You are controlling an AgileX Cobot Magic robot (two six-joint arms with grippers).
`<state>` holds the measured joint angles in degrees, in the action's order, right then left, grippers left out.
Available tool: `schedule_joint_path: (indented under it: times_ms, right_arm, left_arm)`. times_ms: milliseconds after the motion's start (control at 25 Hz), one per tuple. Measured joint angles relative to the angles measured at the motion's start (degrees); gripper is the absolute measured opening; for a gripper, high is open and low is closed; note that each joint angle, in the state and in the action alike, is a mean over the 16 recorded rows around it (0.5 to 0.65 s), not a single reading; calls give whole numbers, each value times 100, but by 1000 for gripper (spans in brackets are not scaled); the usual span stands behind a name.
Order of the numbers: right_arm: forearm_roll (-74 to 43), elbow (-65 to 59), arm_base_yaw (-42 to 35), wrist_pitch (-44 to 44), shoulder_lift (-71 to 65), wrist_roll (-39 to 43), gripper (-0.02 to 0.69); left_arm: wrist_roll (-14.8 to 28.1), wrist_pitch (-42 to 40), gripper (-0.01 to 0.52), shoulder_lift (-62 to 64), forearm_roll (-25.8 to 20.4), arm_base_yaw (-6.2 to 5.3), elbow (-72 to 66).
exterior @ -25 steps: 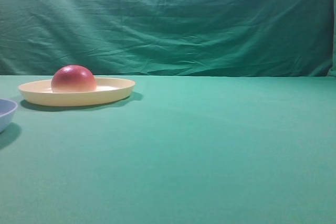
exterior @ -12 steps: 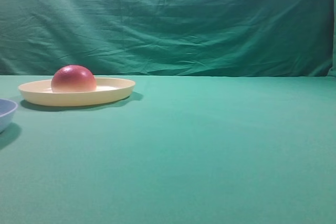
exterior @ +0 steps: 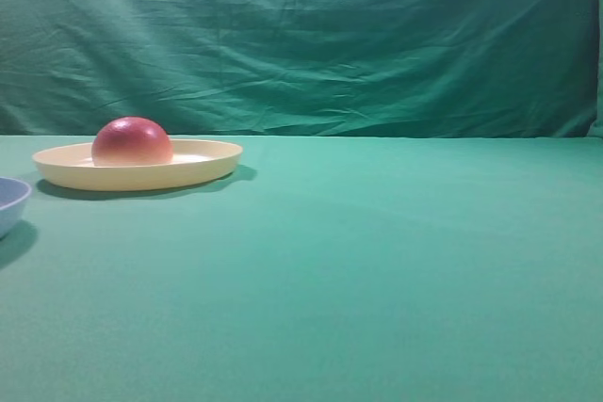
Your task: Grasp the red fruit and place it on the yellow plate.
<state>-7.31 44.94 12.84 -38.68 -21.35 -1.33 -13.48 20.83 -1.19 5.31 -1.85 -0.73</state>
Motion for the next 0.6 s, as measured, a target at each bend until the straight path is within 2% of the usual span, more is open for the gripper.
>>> schedule_joint_path:
  times_ms: [320, 600]
  right_arm:
    - [26, -1531, -748, 475, 1461, 37, 0]
    - [106, -2799, -1064, 855, 2117, 47, 0]
  left_arm:
    - [0, 0, 0, 0, 0, 0, 0]
    - [0, 0, 0, 0, 0, 0, 0]
